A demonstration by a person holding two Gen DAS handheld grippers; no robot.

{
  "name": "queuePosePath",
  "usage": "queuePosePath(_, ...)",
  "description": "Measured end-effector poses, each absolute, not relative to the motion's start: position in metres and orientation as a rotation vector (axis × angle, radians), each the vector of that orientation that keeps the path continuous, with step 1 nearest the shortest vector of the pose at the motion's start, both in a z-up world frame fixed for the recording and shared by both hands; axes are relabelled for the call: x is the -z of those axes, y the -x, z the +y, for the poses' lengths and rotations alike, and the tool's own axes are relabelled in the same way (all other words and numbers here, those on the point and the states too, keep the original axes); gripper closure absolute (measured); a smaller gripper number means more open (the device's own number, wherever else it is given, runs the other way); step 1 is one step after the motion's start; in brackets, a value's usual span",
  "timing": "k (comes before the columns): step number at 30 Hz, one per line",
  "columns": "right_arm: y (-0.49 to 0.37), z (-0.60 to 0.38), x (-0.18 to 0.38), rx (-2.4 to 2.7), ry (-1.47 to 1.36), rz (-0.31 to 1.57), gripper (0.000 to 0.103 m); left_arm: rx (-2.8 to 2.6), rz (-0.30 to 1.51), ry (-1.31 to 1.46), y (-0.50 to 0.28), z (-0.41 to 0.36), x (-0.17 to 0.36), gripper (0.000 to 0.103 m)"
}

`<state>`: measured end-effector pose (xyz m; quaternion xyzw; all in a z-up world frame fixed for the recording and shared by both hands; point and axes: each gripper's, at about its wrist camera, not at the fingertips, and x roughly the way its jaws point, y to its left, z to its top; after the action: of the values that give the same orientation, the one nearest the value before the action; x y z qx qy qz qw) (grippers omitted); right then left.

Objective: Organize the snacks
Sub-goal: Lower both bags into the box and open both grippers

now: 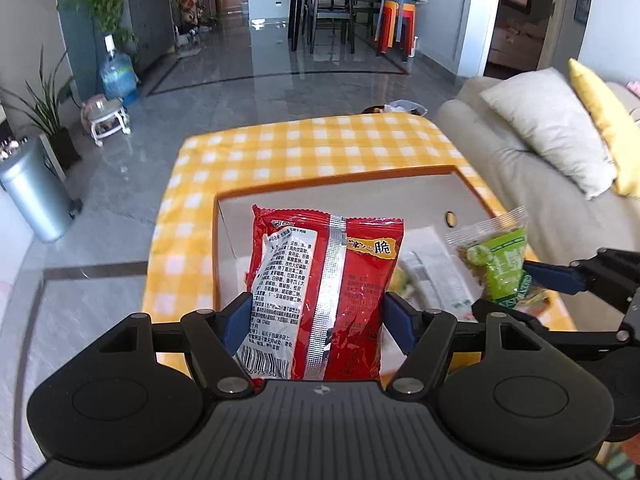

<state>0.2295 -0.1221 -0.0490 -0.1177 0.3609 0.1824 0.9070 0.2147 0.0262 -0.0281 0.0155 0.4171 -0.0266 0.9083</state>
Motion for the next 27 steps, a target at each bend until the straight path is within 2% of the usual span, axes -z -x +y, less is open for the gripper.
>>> queuePosePath(13, -0.276, -0.103, 0.085, -0.385, 0.304, 0.858, 0.056, 0.067, 0.945, -0.036, -0.253, 0.040, 0.062, 0.023)
queuePosePath(27, -0.319, -0.103, 0.120, -0.395, 0.151, 1.104, 0.056, 0.050, 1.073, -0.050, -0.275, 0.037, 0.100, 0.023)
